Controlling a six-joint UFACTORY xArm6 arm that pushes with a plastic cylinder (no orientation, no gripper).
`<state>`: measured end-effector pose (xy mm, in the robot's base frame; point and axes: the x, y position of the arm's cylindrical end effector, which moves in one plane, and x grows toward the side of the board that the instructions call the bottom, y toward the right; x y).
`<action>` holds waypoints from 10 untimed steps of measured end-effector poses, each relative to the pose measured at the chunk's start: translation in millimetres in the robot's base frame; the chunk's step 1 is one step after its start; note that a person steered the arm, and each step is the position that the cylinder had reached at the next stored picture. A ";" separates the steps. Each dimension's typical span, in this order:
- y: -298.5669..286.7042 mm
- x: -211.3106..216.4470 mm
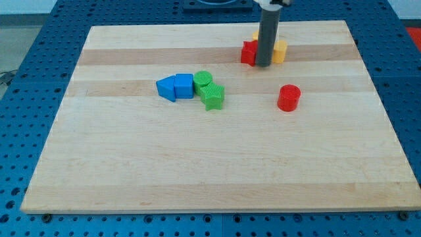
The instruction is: Move the red circle diagonal to the yellow heart
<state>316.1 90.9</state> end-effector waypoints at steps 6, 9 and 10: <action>80.7 205.6; 37.7 133.6; 33.2 116.1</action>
<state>432.1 124.1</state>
